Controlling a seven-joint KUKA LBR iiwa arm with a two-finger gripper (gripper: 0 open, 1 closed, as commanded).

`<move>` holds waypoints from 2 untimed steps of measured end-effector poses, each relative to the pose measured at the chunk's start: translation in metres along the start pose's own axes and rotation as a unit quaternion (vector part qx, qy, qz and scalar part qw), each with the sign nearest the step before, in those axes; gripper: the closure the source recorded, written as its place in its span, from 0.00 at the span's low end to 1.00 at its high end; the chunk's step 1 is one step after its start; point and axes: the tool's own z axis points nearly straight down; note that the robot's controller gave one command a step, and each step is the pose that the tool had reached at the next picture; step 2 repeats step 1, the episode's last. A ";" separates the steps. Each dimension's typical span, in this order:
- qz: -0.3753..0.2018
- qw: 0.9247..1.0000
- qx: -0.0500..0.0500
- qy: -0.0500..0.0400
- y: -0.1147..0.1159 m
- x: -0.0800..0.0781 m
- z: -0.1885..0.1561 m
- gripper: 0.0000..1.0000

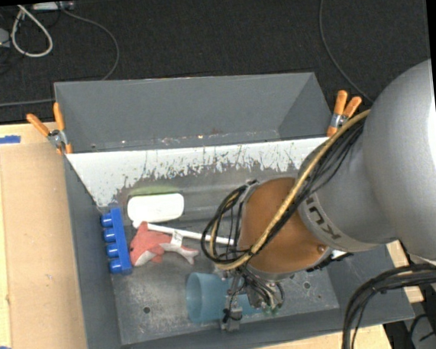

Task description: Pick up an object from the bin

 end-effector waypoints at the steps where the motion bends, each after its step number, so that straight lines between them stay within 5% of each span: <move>1: 0.009 1.000 -0.001 0.001 -0.002 -0.003 0.000 1.00; 2: 0.009 1.000 -0.001 0.001 -0.002 -0.003 0.000 1.00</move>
Offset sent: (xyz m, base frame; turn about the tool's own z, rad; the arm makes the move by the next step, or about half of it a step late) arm -0.0023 -0.0102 0.0287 -0.3438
